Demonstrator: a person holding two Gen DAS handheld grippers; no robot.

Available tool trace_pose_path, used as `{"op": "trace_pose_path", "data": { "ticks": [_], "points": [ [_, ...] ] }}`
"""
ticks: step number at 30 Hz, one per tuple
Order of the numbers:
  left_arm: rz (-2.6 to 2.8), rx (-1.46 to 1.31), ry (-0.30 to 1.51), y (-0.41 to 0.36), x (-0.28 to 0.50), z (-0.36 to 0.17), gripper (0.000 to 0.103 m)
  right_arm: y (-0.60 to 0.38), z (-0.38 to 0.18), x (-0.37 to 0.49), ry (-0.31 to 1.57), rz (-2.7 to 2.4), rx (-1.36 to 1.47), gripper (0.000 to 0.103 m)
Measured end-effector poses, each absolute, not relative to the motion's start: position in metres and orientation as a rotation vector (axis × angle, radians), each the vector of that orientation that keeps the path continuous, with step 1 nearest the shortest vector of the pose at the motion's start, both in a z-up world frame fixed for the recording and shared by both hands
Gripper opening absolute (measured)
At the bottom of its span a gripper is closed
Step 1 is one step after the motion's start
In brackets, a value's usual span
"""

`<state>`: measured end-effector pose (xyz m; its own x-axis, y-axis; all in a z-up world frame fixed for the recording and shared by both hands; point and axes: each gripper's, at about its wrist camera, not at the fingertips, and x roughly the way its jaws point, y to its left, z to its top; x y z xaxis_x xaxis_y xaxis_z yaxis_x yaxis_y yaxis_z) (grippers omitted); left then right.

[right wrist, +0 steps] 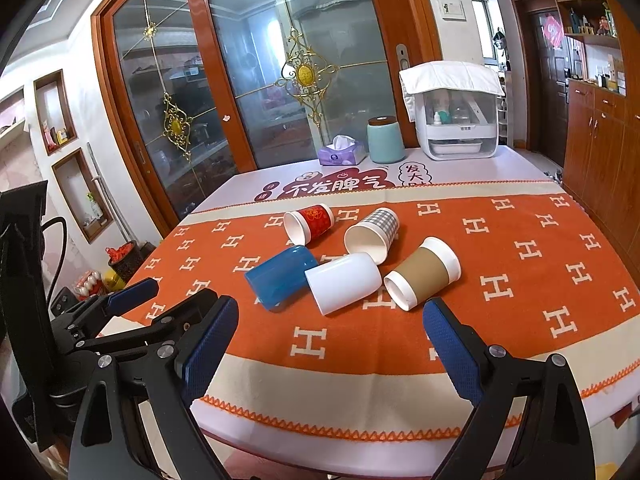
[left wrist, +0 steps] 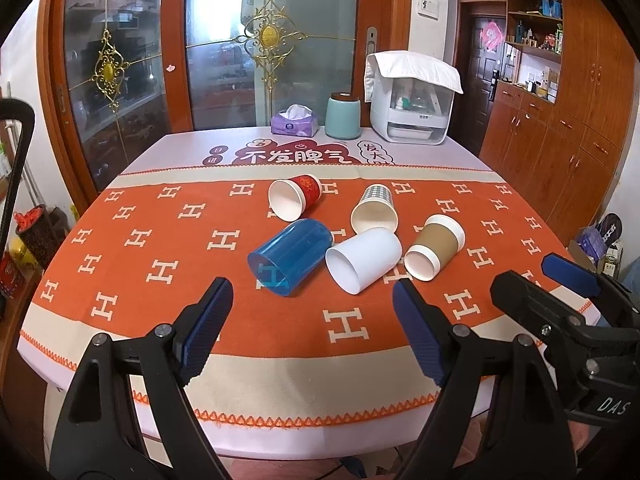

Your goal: Flip cup upside down

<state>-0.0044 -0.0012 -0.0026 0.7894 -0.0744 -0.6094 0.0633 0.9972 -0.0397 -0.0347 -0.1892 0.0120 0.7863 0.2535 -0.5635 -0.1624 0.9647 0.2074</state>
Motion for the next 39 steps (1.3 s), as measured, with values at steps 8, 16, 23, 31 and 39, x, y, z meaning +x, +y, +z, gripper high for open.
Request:
{"op": "trace_pose_path", "data": {
  "ticks": [8, 16, 23, 31, 39],
  "points": [
    [-0.074, -0.015, 0.653, -0.002, -0.004, -0.003, 0.08, -0.189, 0.012, -0.035, 0.629, 0.225, 0.15, 0.095],
    [-0.074, -0.02, 0.656, 0.0, -0.005, -0.004, 0.08, -0.189, 0.013, -0.033, 0.629, 0.227, 0.149, 0.095],
    [-0.076, -0.021, 0.656, 0.001, -0.005, -0.003, 0.08, -0.188, 0.013, -0.031, 0.629, 0.226, 0.147, 0.095],
    [-0.074, -0.024, 0.656, 0.003, -0.006, -0.003, 0.08, -0.187, 0.011, -0.03, 0.629, 0.226, 0.144, 0.095],
    [-0.067, -0.03, 0.656, 0.01, -0.005, 0.0, 0.08, -0.185, 0.012, -0.028, 0.628, 0.226, 0.139, 0.095]
  ]
}}
